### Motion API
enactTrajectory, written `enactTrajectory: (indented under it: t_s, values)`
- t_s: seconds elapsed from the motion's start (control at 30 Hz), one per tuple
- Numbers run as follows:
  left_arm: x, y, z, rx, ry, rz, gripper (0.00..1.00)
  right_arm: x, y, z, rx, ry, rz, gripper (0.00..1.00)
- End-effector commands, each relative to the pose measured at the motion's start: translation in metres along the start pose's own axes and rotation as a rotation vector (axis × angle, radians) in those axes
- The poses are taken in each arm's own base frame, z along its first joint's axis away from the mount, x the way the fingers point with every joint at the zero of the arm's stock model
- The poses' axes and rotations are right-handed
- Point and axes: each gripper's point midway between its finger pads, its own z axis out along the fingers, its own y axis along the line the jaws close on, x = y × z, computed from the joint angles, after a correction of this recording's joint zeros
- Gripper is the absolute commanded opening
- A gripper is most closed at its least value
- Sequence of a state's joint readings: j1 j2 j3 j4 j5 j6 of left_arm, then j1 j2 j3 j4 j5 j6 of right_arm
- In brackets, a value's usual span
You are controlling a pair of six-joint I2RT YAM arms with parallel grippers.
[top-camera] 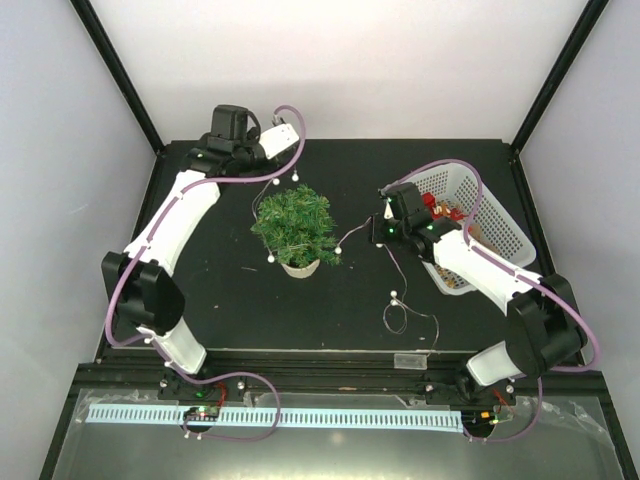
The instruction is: Decorate the small christmas tree
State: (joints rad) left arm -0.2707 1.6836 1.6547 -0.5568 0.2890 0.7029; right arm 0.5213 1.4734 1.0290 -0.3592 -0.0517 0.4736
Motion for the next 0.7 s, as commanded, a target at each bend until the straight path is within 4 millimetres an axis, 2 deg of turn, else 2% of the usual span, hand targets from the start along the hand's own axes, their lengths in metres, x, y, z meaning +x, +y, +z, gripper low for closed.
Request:
enactTrajectory:
  t_s: [0.0,0.13,0.27,0.3,0.4,0.47,0.57,0.67]
  values:
    - [-0.045,-0.002,-0.023,-0.022,-0.129,0.071,0.02,-0.01,-0.005,-0.01,0.038,-0.048,-0.007,0.01]
    - [-0.057,-0.022,-0.03,0.036,-0.184,0.096,0.01,-0.012,-0.008,-0.009,0.071,-0.034,0.001,0.03]
    - [-0.053,-0.039,-0.026,0.078,-0.186,0.106,0.02,-0.005,-0.014,-0.004,0.097,-0.007,0.014,0.12]
    - [-0.05,-0.038,-0.023,0.072,-0.179,0.101,0.01,-0.005,-0.016,-0.004,0.105,-0.005,0.015,0.18]
    - [-0.037,-0.036,-0.013,0.051,-0.133,0.093,0.01,-0.004,-0.02,-0.007,0.134,-0.003,0.011,0.46]
    - [-0.03,-0.037,-0.007,0.047,-0.112,0.093,0.02,-0.01,-0.022,-0.014,0.159,-0.024,0.0,0.6]
    - [-0.029,-0.036,-0.002,0.049,-0.109,0.092,0.01,-0.027,-0.016,-0.034,0.191,-0.086,-0.027,0.7]
    - [-0.039,-0.033,-0.006,0.046,-0.14,0.086,0.02,-0.048,-0.001,-0.062,0.214,-0.169,-0.07,0.74]
